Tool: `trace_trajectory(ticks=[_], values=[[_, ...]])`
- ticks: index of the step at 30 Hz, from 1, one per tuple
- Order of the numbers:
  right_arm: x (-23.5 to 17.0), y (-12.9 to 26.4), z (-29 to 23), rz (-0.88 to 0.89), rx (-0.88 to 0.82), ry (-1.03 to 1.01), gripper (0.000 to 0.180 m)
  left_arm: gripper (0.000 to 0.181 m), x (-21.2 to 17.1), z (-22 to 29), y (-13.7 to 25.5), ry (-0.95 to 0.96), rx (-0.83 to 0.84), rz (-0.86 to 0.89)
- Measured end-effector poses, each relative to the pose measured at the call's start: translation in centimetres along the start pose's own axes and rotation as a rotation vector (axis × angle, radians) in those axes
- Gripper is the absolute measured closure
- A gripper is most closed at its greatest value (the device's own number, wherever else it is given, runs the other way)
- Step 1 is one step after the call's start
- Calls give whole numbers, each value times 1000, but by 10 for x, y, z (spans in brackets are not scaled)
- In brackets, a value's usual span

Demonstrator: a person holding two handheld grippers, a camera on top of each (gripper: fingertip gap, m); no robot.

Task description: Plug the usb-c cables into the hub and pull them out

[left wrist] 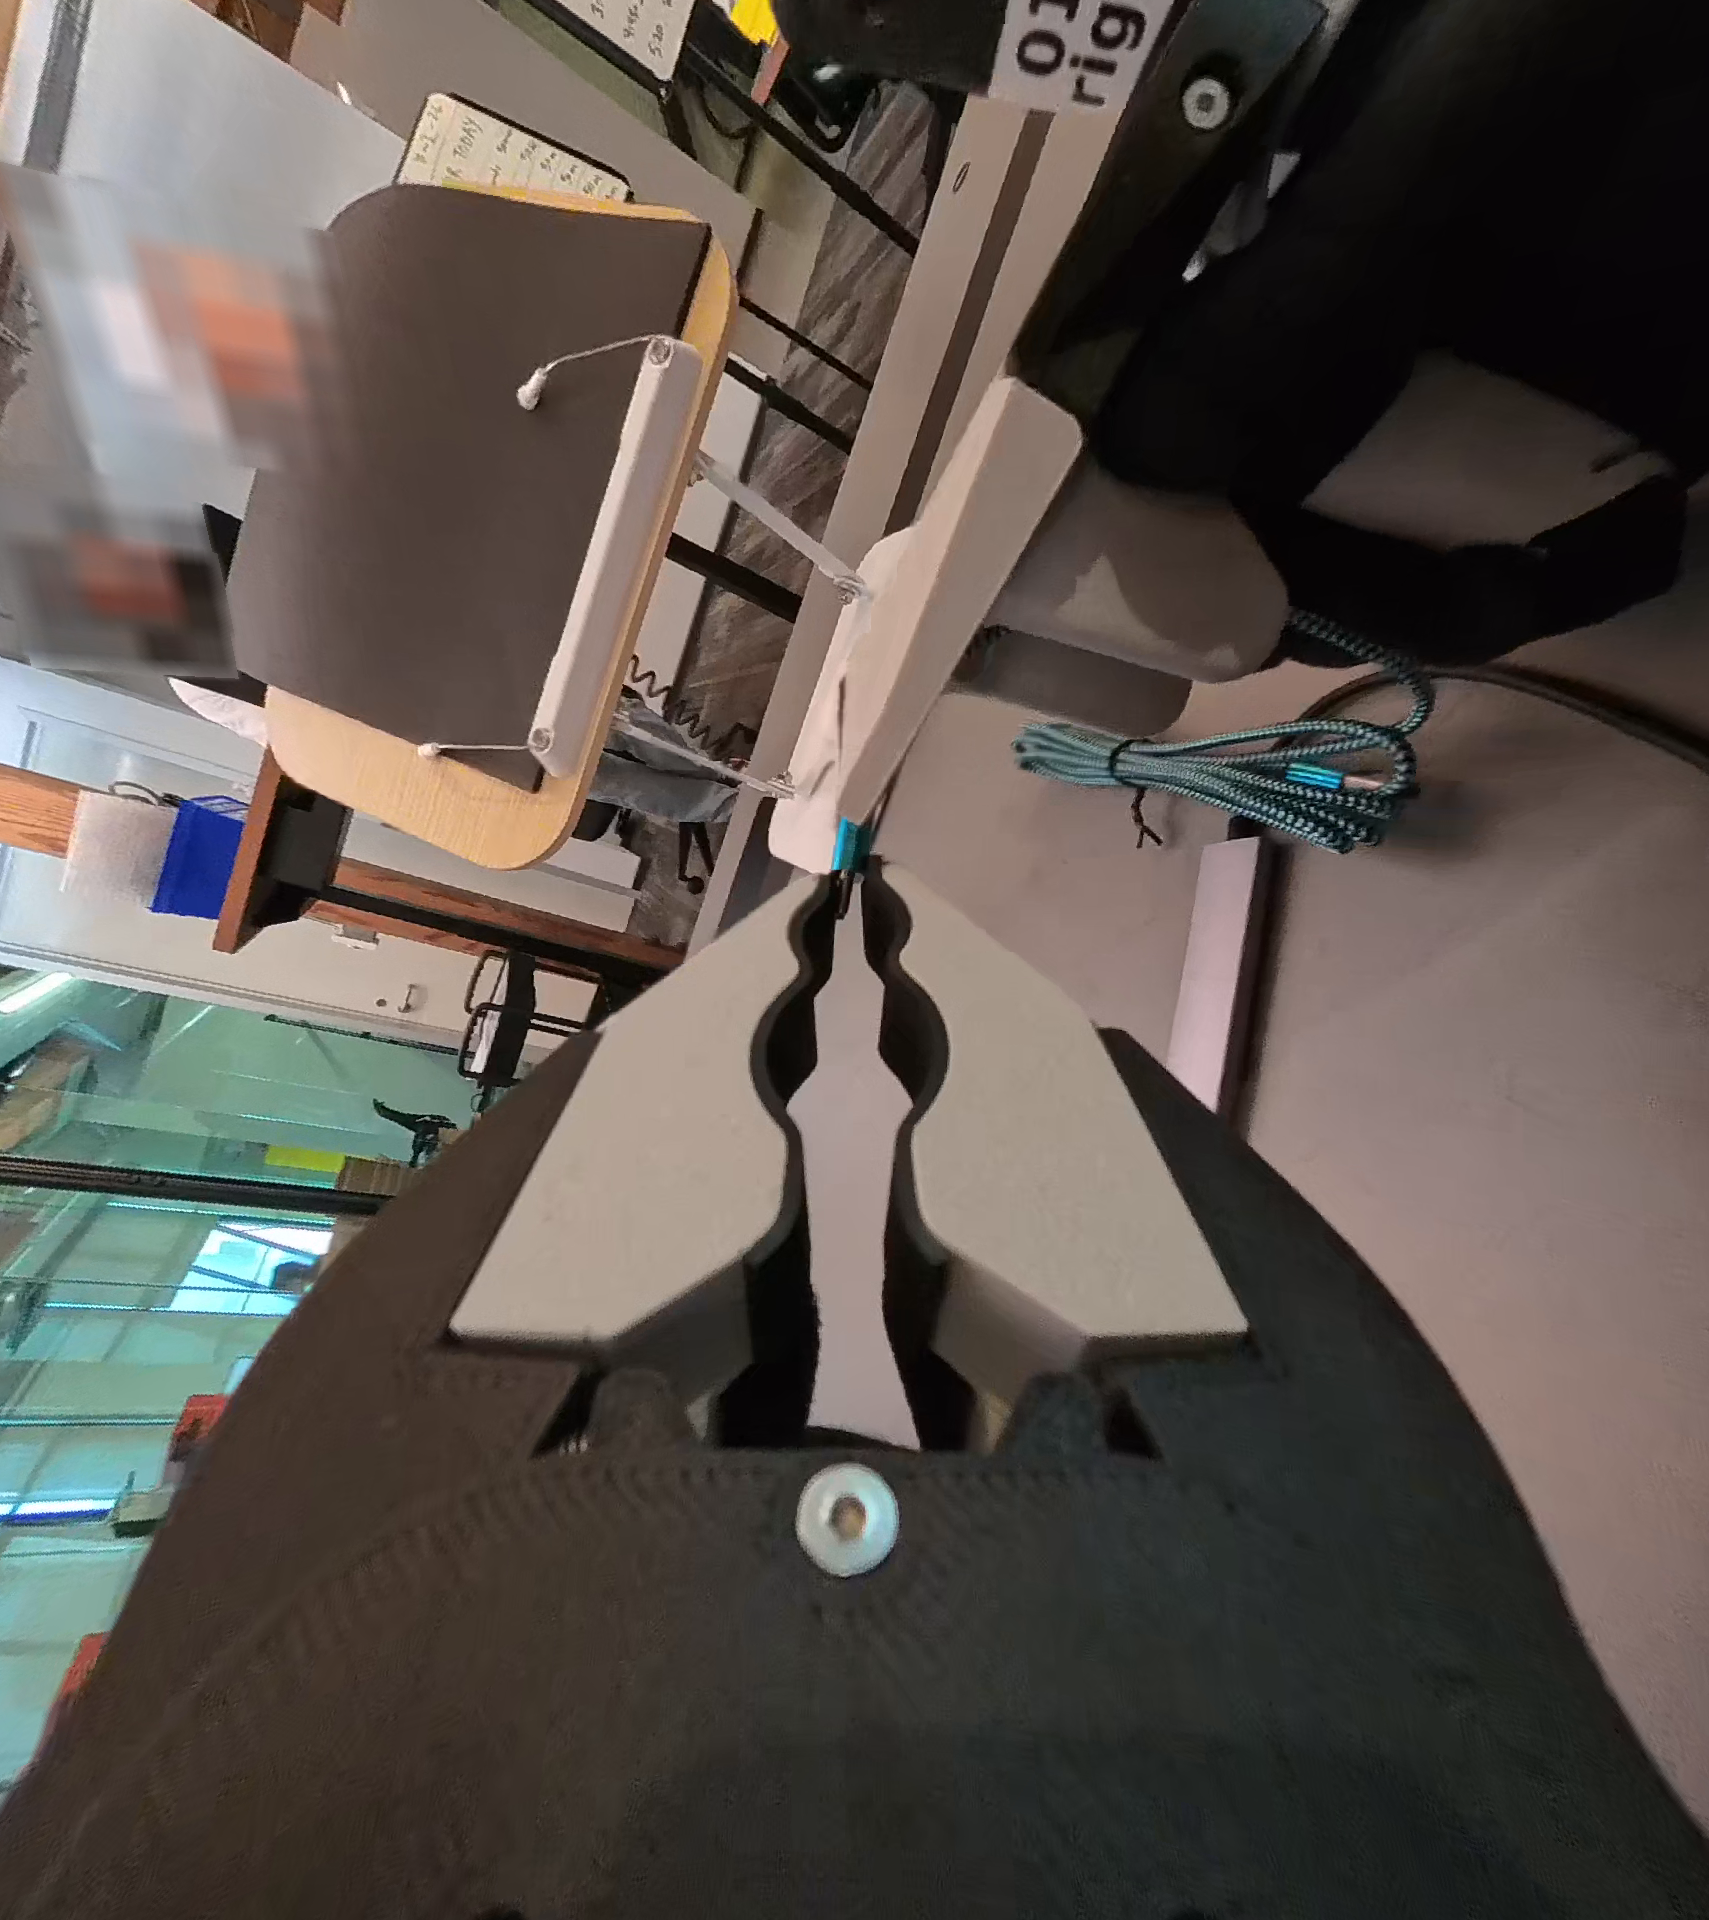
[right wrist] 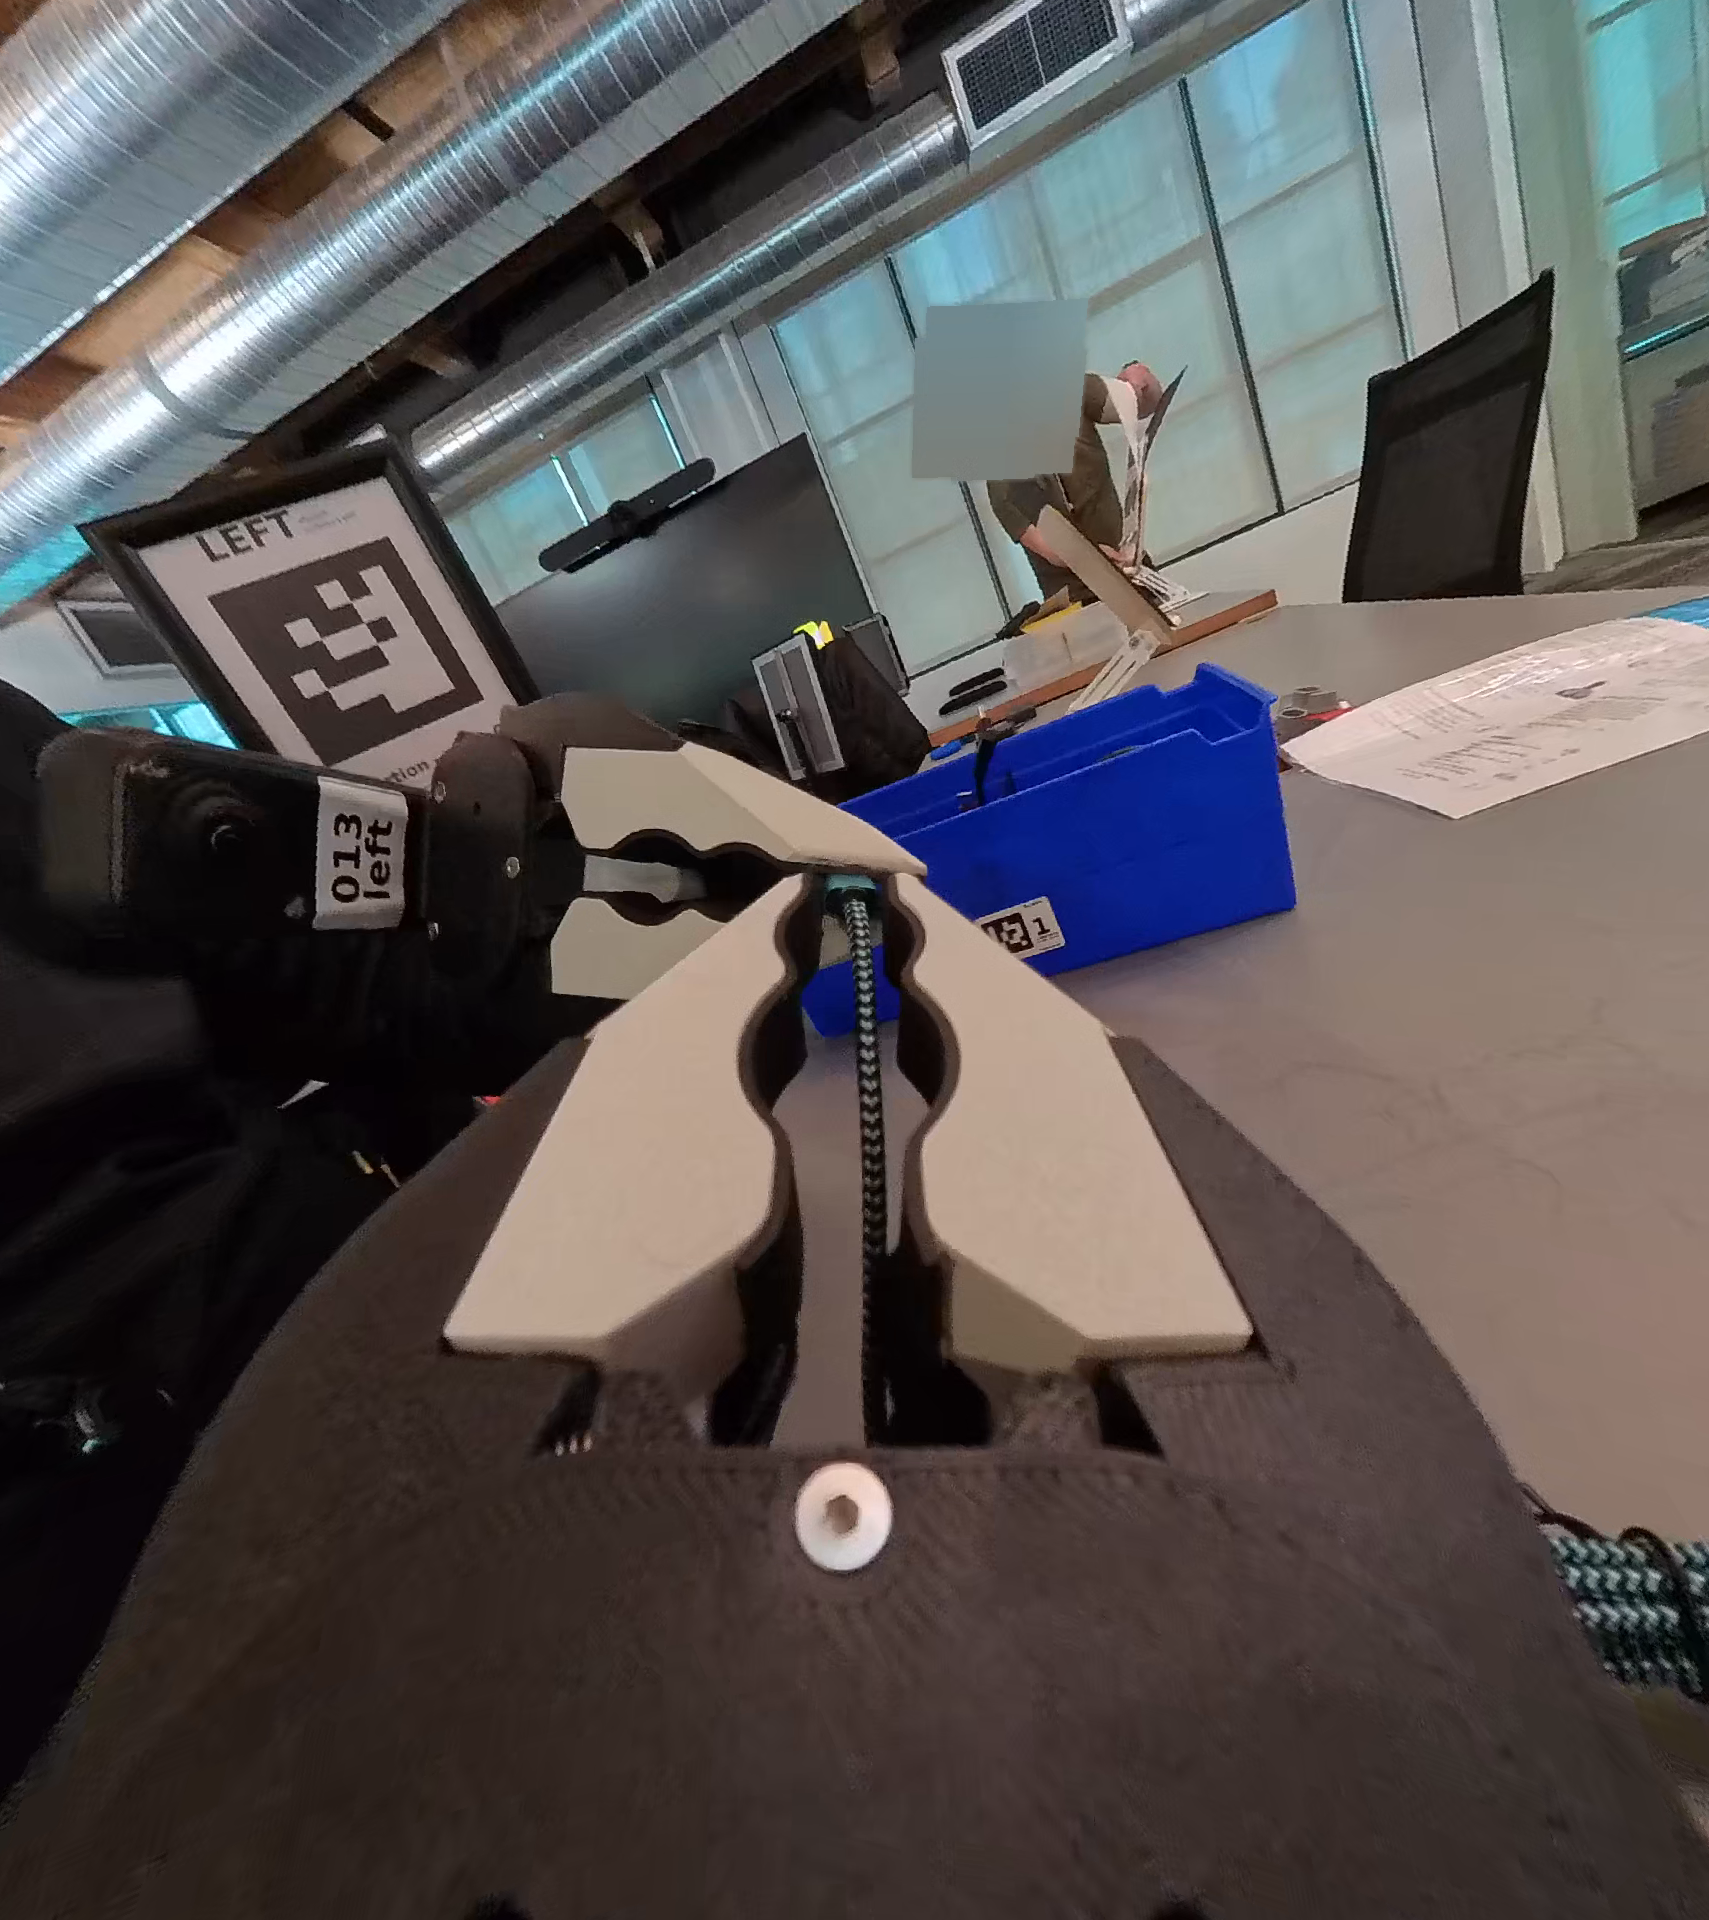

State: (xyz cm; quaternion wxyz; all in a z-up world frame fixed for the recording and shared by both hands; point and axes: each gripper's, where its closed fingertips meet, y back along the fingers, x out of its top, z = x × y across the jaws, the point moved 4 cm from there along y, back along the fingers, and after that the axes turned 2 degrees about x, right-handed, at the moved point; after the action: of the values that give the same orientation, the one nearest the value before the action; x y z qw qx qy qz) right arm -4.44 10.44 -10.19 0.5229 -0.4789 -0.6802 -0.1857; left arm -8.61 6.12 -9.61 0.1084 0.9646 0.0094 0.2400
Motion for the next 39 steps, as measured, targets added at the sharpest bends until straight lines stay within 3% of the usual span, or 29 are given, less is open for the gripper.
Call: trace_trajectory(ticks=[10,15,24,29,33,39], values=[[-1,2,1,-34,-17,0,171,177,-2,3,-3,47,-1,8],[4,11,8,-30,-82,32,171,157,-12,0,0,76,-39,-11],[22,38,19,2,-247,121,171,138,-62,40,-25,203,-504,-292],[22,40,22,-3,-265,125,171,150,-72,66,-39,244,-699,-391],[23,41,21,-3,-272,136,171,161,-80,71,-46,277,-703,-440],[26,44,22,5,-298,151,171,162,-90,67,-44,359,-653,-505]])
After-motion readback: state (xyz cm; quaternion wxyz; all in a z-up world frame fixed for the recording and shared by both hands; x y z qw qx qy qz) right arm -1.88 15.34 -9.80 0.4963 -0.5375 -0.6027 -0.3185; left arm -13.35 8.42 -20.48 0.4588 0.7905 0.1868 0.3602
